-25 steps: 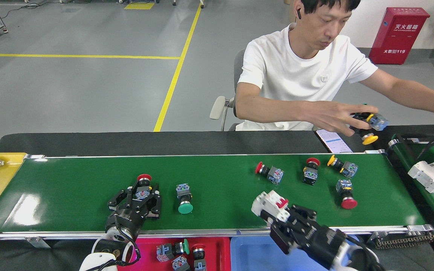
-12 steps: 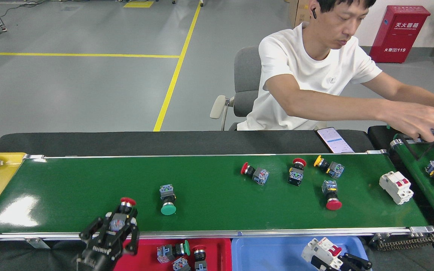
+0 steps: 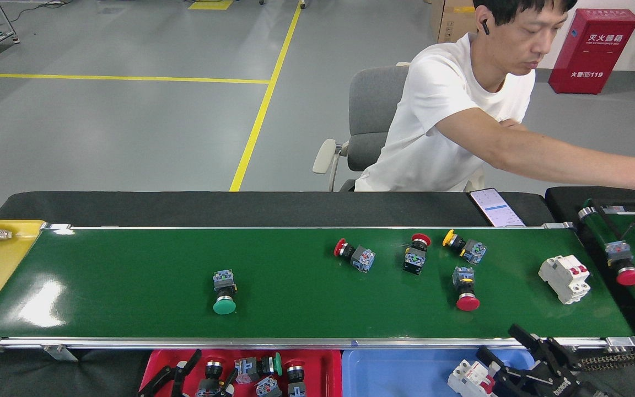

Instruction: Pick switch part from conveyor to tray

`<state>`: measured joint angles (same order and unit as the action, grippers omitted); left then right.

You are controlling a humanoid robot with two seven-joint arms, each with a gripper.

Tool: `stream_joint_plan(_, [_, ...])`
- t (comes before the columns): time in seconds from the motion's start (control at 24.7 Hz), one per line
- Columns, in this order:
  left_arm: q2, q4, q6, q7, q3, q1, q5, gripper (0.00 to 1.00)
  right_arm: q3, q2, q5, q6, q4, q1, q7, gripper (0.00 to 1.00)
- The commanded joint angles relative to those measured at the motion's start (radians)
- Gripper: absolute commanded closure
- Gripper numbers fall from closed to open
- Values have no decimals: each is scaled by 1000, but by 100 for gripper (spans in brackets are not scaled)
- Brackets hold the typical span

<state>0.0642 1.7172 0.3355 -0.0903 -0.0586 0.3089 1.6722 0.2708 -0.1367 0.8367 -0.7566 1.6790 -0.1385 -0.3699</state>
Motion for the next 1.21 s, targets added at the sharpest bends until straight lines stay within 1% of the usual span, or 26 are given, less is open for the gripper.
stream_joint_plan(0.0, [-20,16,-12,-3,-53,-7,-48,0,7,19,33,80,18,30,5,8])
stream_joint_plan(0.04, [-35,16,-10,4,-102,-13,-95,0,7,46,82,135,18,51,8,11])
stream_joint_plan(0.08, [-38,15,-10,14,-139,-16,-128,0,7,69,128,169,18,60,8,11])
stream_joint_plan(0.16, [-34,7,-4,47,-204,-22,-200,0,7,147,240,226,31,69,14,11])
stream_joint_plan(0.2, [-30,1,-4,67,-227,-27,-233,0,7,190,285,243,48,71,14,11])
stream_joint_plan(0.28, [-23,-16,-4,83,-257,-30,-261,0,7,241,347,267,87,66,25,11])
stream_joint_plan(0.32, [-18,-24,-1,83,-273,-30,-263,0,7,259,381,289,93,59,52,12])
stream_joint_plan(0.36, [-15,-27,-3,83,-279,-30,-263,0,7,266,404,306,91,59,83,13])
stream_joint_plan(0.49, [3,-34,-6,81,-271,-50,-250,0,7,267,492,395,91,30,220,13])
stream_joint_plan(0.57, [19,-48,-10,81,-265,-90,-221,0,7,267,521,425,91,8,275,11])
stream_joint_plan(0.69, [8,-134,-24,77,-234,-177,-109,0,5,266,522,425,91,-27,327,2])
stream_joint_plan(0.81, [8,-238,-44,77,-219,-257,-86,0,4,261,522,422,93,-90,408,1])
stream_joint_plan(0.85, [12,-261,-44,77,-207,-283,-86,0,4,258,522,422,93,-99,416,1])
stream_joint_plan(1.05, [19,-323,-46,77,-176,-361,-81,0,-10,269,524,434,93,-82,404,1])
stream_joint_plan(1.17, [20,-366,-62,77,-147,-396,-81,0,-38,276,527,445,93,-52,344,1])
